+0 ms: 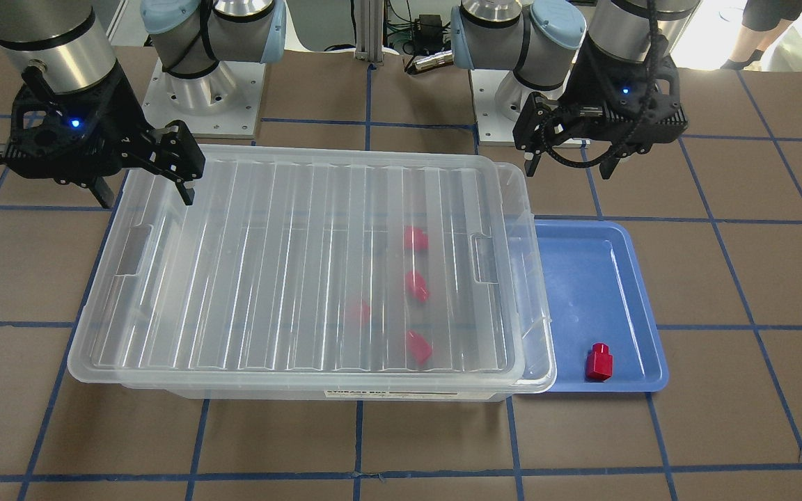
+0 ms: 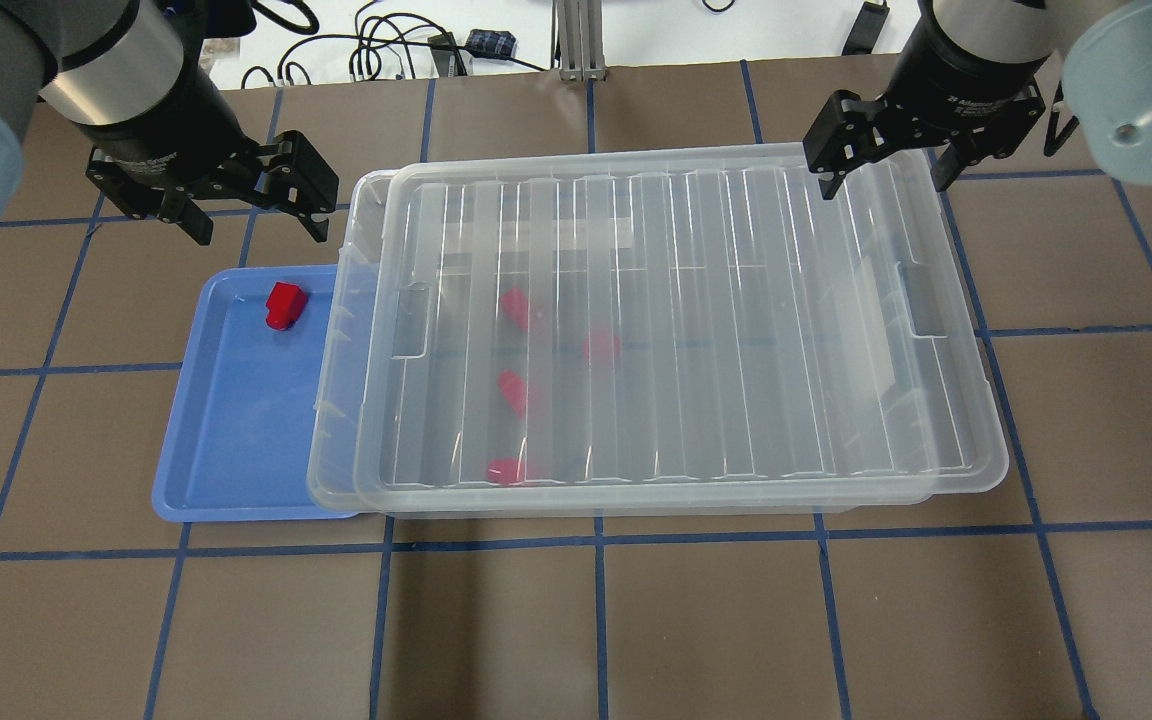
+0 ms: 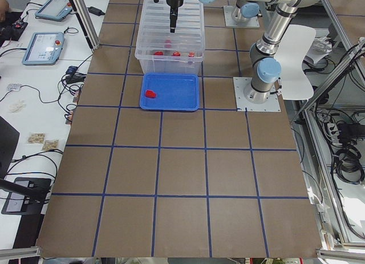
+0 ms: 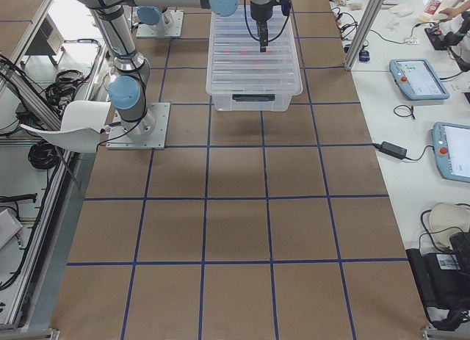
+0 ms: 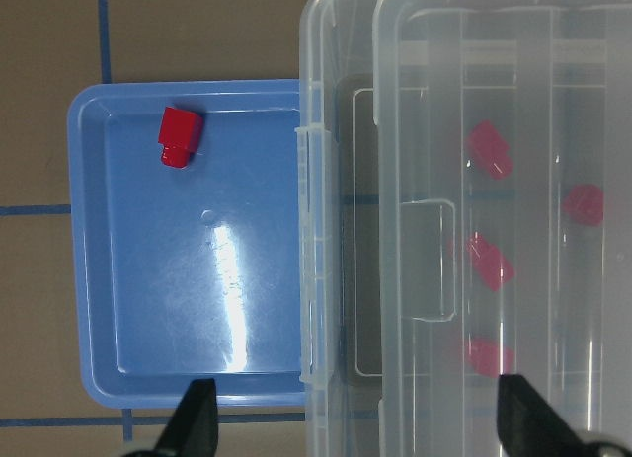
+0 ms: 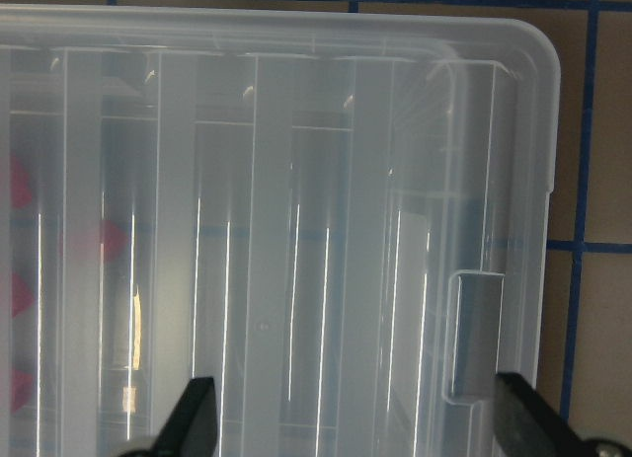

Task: Place red block in blue tray from box

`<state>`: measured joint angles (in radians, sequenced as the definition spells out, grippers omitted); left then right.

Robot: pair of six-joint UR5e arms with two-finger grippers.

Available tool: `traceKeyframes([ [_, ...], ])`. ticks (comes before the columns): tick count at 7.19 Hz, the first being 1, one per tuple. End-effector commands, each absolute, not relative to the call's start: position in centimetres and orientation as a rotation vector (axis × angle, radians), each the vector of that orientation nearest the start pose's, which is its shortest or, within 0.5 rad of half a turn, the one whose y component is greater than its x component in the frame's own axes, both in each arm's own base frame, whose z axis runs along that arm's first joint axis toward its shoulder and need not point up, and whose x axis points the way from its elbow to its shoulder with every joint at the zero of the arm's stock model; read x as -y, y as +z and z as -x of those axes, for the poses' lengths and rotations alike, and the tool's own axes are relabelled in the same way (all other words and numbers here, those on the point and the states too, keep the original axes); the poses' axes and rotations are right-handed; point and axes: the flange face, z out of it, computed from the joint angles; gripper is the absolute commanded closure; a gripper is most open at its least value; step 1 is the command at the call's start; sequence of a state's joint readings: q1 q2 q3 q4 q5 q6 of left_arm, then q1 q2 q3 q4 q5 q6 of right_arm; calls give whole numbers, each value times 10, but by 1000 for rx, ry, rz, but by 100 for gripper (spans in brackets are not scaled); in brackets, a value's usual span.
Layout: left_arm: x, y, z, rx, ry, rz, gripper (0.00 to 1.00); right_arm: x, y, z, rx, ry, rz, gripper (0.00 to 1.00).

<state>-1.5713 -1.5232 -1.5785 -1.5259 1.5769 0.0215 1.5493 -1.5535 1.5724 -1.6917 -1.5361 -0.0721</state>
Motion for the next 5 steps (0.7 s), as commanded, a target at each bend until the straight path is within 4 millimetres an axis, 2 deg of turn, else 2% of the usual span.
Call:
traceKeyframes([
  [1, 477, 515, 134, -3133, -144, -36, 0, 512, 489, -126, -3106, -157, 81, 0],
  [5, 474, 515, 133, -3130, -134, -36, 0, 513, 489, -126, -3103, -162, 82, 0],
])
